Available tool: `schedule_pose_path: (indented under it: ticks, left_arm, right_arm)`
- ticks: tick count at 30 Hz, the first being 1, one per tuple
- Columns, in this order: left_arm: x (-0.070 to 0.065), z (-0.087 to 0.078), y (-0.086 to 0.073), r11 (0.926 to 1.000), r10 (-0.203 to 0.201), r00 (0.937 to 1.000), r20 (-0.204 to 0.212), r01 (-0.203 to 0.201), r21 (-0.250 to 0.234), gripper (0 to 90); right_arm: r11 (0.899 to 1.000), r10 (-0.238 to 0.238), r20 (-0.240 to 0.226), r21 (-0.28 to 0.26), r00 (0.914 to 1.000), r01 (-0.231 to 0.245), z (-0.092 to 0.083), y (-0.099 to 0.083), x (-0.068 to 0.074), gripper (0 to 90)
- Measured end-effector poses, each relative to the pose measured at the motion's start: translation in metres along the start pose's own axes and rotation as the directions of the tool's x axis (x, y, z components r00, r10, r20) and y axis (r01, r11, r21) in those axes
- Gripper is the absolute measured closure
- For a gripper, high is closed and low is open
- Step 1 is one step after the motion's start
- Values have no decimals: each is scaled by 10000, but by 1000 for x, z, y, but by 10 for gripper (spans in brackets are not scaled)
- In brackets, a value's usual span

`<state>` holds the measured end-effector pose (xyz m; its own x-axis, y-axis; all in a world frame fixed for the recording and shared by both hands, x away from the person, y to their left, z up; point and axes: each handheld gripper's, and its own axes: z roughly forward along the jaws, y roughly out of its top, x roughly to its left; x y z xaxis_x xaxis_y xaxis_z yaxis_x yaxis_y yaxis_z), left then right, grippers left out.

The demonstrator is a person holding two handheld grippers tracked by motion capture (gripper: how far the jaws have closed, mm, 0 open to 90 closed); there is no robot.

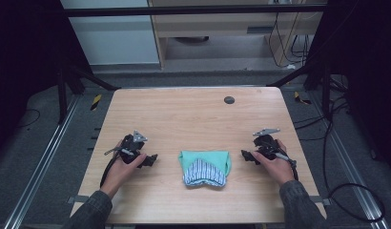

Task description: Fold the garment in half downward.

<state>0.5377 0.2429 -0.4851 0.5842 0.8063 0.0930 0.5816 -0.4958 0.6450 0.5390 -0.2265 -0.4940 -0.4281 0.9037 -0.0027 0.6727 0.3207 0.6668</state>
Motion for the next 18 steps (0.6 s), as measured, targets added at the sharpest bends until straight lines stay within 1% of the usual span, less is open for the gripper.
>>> schedule_pose_path:
  ticks: [3, 5, 6, 7, 8, 10, 12, 14, 16, 17, 18]
  left_arm:
    - [5, 2, 0, 9999, -64, 10000, 24, 64, -135, 59]
    - [9, 3, 1, 9997, -41, 10000, -87, 39, -235, 58]
    - [11, 3, 0, 9995, -112, 9999, -67, 110, -297, 58]
    - [14, 5, 0, 9989, -299, 9996, 2, 299, -368, 58]
    - [15, 6, -1, 9989, -320, 9995, -23, 319, -350, 58]
    - [17, 10, -1, 9987, -359, 9993, -72, 356, -354, 58]
    - [19, 14, -2, 9981, -507, 9987, -38, 506, -346, 62]
    - [20, 16, -2, 9970, -623, 9981, -17, 622, -458, 62]
    - [20, 18, -2, 9967, -655, 9979, 10, 655, -476, 61]
    - [21, 20, -2, 9972, -609, 9981, 2, 608, -431, 61]
    - [21, 21, -2, 9972, -628, 9980, -45, 626, -401, 57]
  right_arm:
    - [9998, 144, 78, -107, 9999, -143, 2, 4, -4, 84]
    - [9983, 449, 1, -374, 9990, -449, 4, 5, -9, 86]
    - [9978, 510, -1, -414, 9987, -509, 5, 5, -10, 87]
    - [9975, 576, 20, -416, 9983, -575, 6, 5, -11, 86]
    - [9969, 670, 56, -421, 9977, -667, 9, 4, -13, 86]
    - [9963, 756, 137, -430, 9970, -750, 12, 4, -15, 86]
    - [9959, 821, 272, -401, 9963, -809, 15, 3, -15, 86]
    - [9958, 809, 356, -464, 9961, -792, 17, 3, -16, 84]
    - [9956, 816, 467, -505, 9956, -793, 18, 3, -16, 83]
    - [9951, 847, 495, -546, 9952, -820, 18, 3, -15, 80]
    - [9956, 788, 615, -563, 9950, -754, 19, 3, -15, 78]
